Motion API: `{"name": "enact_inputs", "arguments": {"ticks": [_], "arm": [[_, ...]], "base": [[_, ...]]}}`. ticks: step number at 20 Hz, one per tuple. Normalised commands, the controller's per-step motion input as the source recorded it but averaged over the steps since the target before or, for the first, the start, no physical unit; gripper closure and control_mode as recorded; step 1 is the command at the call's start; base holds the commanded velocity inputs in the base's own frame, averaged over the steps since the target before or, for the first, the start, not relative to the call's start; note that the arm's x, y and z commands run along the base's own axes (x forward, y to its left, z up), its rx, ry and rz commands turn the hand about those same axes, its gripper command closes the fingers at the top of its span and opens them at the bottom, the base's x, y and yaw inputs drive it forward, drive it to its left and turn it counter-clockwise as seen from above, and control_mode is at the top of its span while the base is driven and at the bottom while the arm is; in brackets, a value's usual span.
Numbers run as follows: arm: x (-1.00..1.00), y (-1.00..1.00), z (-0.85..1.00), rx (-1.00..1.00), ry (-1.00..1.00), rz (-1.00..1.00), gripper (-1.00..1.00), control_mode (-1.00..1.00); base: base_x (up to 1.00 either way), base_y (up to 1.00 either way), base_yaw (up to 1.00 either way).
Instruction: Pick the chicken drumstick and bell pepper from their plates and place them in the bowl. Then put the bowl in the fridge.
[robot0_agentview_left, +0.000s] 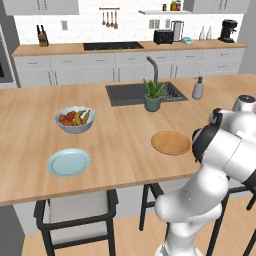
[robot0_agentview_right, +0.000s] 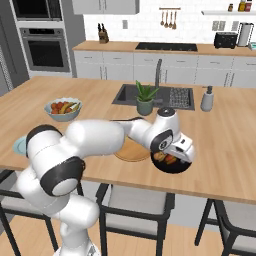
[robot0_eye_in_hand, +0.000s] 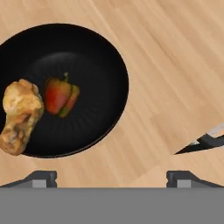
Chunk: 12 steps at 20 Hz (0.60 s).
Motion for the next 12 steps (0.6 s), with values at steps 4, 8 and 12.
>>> {"name": "enact_inputs", "arguments": {"ticks": [4,8,12], "arm": [[0.06,0.0,-0.09,0.09,0.04,-0.32,-1.0,-1.0],[0.0,-0.06,-0.16,0.12,0.03,-0.27,-1.0,-1.0],[0.05,-0.12,-0.27,0.11,0.03,-0.21,-1.0,-1.0]], "base": [[0.0,0.0,0.0],[0.0,0.0,0.0],[0.0,0.0,0.0]]}}
